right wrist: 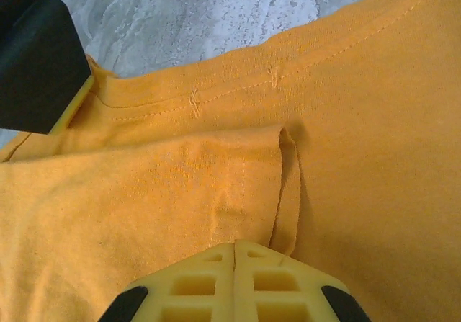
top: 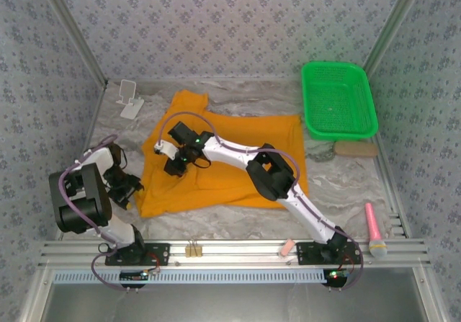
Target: Fold the inside-out t-shirt
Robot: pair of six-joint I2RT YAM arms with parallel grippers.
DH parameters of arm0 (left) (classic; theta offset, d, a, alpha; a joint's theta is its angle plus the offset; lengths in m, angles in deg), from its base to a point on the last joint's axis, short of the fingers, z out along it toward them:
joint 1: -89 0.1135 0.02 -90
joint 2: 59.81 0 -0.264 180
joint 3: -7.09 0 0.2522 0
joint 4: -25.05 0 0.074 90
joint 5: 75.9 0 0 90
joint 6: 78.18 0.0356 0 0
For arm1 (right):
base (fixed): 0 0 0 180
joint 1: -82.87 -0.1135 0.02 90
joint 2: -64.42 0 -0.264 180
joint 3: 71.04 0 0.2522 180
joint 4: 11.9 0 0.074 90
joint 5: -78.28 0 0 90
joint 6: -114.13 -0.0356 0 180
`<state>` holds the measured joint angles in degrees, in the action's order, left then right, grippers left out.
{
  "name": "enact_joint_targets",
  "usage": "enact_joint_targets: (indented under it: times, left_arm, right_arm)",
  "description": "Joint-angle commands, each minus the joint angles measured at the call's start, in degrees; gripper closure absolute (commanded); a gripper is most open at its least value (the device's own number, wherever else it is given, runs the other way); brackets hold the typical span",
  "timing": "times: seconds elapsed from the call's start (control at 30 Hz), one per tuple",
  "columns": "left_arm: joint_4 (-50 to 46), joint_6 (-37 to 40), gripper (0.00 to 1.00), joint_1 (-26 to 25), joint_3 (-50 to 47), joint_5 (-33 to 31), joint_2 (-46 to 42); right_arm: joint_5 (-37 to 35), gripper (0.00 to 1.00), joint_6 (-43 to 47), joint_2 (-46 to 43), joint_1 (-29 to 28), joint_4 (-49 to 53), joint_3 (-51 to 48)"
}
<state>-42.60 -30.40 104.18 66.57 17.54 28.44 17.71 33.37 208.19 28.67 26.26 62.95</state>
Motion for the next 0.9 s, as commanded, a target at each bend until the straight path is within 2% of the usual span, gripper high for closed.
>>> enact_joint_targets:
  times: [0.0,0.17,0.4,0.5,0.57,0.6,0.63,0.67,0.77,0.87]
  left_arm:
    - [-0.71,-0.24,0.53,0.63,-1.29,-2.15,-0.44]
    - [-0.47,-1.09,0.53,0.78,-2.14,-2.82,-1.25]
    - [-0.23,-0.93,0.53,1.53,-2.45,-2.11,-0.17]
    - [-0.39,-0.55,0.53,1.86,-1.81,-2.1,0.5]
    - [-0.87,-0.35,0.53,2.39,-1.53,-1.56,0.89]
    - [-0.66,-0.45,0.53,2.53,-1.8,-1.58,0.73]
    - [-0.24,-0.67,0.53,2.49,-2.07,-1.68,0.58]
    - [-0.07,-0.76,0.53,2.62,-2.21,-1.6,0.62]
    - [-0.84,-0.1,0.53,3.25,-1.47,-0.27,1.5]
    - [-1.31,-0.23,0.53,3.89,-1.47,0.72,0.17]
  right_arm:
    - [1.69,1.0,-2.53,-4.69,0.21,-0.28,-0.79]
    - [2.16,1.0,-4.07,-8.59,0.22,-3.64,-3.84]
    - [-1.87,1.0,-8.78,-10.04,2.72,-8.9,-7.31]
    - [-3.21,1.0,-7.92,-9.19,3.63,-7.92,-6.0]
    - [-0.78,0.99,-7.14,-7.57,3.96,-3.29,-1.85]
    - [0.82,0.78,-6.27,-7.02,3.78,-0.98,-0.08]
    - [1.36,0.73,-5.34,-7.26,3.34,-0.41,-0.25]
    - [0.51,0.72,-5.39,-7.82,3.13,-1.63,-1.86]
    - [0.34,0.52,-6.31,-7.17,2.47,-0.26,-2.5]
    - [-0.51,0.51,-5.4,-6.54,1.78,5.23,-1.6]
